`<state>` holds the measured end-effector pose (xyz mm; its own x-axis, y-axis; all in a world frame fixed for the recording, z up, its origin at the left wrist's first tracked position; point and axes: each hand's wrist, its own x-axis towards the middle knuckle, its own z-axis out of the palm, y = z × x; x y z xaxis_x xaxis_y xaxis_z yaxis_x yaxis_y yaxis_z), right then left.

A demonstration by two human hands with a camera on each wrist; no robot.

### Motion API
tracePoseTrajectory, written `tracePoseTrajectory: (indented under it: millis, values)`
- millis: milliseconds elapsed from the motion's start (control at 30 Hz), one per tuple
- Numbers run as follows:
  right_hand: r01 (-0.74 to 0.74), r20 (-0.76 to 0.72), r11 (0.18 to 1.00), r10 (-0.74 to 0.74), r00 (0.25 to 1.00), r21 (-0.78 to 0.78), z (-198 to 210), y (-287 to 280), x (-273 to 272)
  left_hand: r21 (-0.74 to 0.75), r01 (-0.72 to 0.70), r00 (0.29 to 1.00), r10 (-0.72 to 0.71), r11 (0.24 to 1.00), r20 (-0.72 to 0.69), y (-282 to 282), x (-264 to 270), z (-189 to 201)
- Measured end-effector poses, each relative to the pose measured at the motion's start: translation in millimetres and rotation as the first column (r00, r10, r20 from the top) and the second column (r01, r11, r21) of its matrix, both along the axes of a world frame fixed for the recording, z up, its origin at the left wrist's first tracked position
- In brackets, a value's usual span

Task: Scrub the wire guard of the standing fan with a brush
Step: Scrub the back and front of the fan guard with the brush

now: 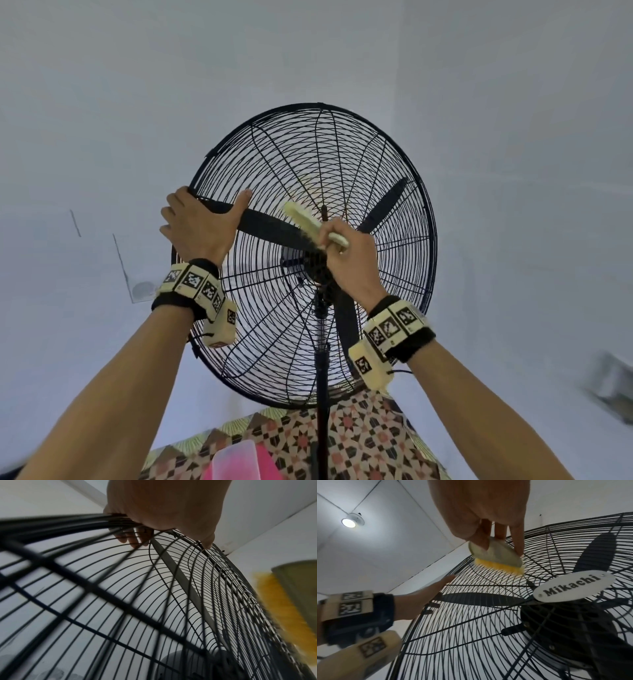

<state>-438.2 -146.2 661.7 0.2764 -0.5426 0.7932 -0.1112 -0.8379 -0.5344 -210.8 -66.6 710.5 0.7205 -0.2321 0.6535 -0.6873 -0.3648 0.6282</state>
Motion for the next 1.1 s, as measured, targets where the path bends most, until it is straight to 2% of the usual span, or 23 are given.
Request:
tracePoseTrajectory:
  millis: [67,133,233,300,367,500,600,700,767,900,1000,1100]
  values:
    - [0.120,0.117,0.993,-0.118,0.986,-0.003,-1.0,-9.1,-3.3,-0.004,0.008,1.000,-0.008,1.000,0.003,0.2,-3.0,0.2]
    - [0.179,0.135,0.984,-0.178,0.975,0.003,-13.3,-11.7,2.6,-0.006,0.010,1.000,-0.010,1.000,0.004,-0.7,-4.4,0.5]
    - [0.100,-0.006,0.993,-0.100,0.995,-0.057,-45.0,-9.6,10.0,-0.006,0.010,1.000,-0.010,1.000,-0.001,-1.0,-4.7,1.6]
    - [0.031,-0.062,0.998,-0.035,0.997,-0.062,-51.3,-8.9,1.8,-0.007,0.011,1.000,-0.011,1.000,-0.007,-0.2,-3.4,1.9]
    - [0.032,-0.023,0.999,-0.032,0.999,-0.013,-41.8,-12.8,-12.3,-0.009,0.018,1.000,-0.018,1.000,-0.007,0.9,-3.7,1.3]
    - [0.178,0.114,0.984,-0.178,0.977,0.008,-28.7,-22.4,-16.7,-0.012,0.016,1.000,-0.016,1.000,0.005,0.8,-7.8,1.2]
    - [0.127,0.006,0.990,-0.127,0.992,-0.065,-46.2,-16.7,-4.1,-0.012,0.017,1.000,-0.017,1.000,0.000,1.0,-8.5,1.9]
    - [0.051,-0.072,0.998,-0.053,0.996,-0.037,-52.3,-12.9,-12.6,-0.007,0.016,1.000,-0.016,1.000,-0.015,2.3,-3.2,1.1]
    - [0.055,-0.022,0.998,-0.055,0.998,-0.004,-43.2,-15.7,-22.6,-0.005,0.016,1.000,-0.016,1.000,-0.014,2.6,-1.2,-0.6]
    - [0.165,0.121,0.986,-0.167,0.979,0.023,-34.8,-24.0,-20.4,-0.007,0.022,1.000,-0.022,1.000,-0.007,1.3,-3.6,-1.2]
    - [0.117,-0.004,0.991,-0.118,0.993,-0.064,-54.8,-18.7,-8.9,-0.007,0.012,1.000,-0.012,1.000,-0.013,1.0,-2.9,0.2]
    - [0.031,-0.082,0.999,-0.034,0.996,-0.044,-62.6,-15.2,-17.1,-0.007,0.015,1.000,-0.015,1.000,-0.013,1.9,1.2,-0.8]
